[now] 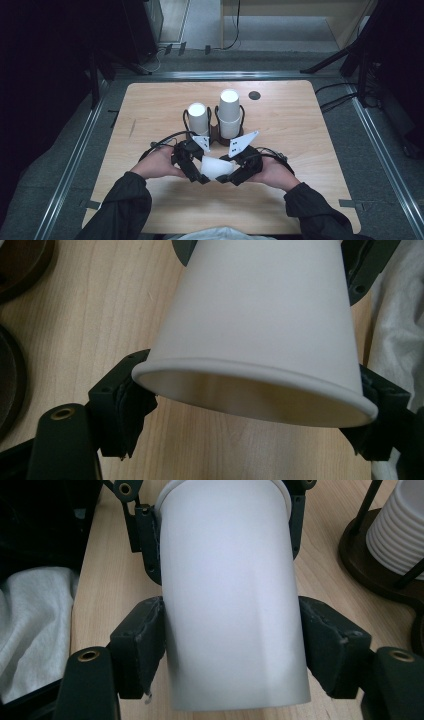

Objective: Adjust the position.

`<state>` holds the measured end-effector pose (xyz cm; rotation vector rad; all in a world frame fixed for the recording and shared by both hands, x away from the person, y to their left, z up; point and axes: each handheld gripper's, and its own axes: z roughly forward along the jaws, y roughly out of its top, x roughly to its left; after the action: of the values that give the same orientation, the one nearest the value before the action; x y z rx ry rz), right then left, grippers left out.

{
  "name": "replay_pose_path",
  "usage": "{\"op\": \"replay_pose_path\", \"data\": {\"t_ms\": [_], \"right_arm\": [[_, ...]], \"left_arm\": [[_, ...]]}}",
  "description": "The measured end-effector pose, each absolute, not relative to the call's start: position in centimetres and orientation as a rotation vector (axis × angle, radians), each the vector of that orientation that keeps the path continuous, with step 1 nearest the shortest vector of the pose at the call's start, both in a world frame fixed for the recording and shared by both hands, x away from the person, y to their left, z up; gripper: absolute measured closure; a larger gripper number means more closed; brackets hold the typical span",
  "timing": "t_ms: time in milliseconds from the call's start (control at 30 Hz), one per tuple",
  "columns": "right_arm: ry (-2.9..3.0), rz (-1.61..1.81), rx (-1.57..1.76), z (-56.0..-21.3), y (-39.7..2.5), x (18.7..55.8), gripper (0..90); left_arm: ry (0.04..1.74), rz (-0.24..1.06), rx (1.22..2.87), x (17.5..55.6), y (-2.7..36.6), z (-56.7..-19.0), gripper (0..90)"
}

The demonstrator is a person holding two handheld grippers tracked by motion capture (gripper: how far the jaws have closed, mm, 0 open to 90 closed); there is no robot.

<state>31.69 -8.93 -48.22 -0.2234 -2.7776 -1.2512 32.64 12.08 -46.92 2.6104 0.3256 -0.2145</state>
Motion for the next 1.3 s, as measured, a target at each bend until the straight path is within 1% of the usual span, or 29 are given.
{"op": "replay_pose_path", "data": {"t_ms": [200, 233, 367, 533, 600, 967, 1300], "right_arm": [[-2.79, -1.256, -0.22, -48.1, -8.9, 31.7, 30.9], [-2.787, -1.255, -0.227, -48.0, -9.0, 31.6, 30.9], [-2.771, -1.296, -0.234, -47.6, -9.5, 31.9, 30.9], [-2.747, -1.352, -0.248, -47.3, -9.9, 32.0, 30.9], [-2.733, -1.373, -0.254, -47.1, -10.1, 32.1, 30.9], [-2.684, -1.469, -0.269, -46.2, -11.1, 32.2, 30.8], [-2.629, -1.521, -0.27, -45.6, -11.5, 32.3, 30.8]], "left_arm": [[0.318, -0.186, 2.581, 32.6, 12.2, -46.7, 16.2], [0.325, -0.179, 2.567, 32.7, 12.3, -46.6, 12.5], [0.349, -0.163, 2.528, 32.8, 12.5, -46.3, 7.9], [0.375, -0.176, 2.435, 32.9, 13.1, -45.7, 7.8], [0.382, -0.175, 2.412, 33.0, 13.3, -45.5, 5.4], [0.445, -0.188, 2.275, 32.8, 14.4, -45.2, 5.4], [0.483, -0.179, 2.185, 32.3, 14.8, -45.0, 5.4]]}}
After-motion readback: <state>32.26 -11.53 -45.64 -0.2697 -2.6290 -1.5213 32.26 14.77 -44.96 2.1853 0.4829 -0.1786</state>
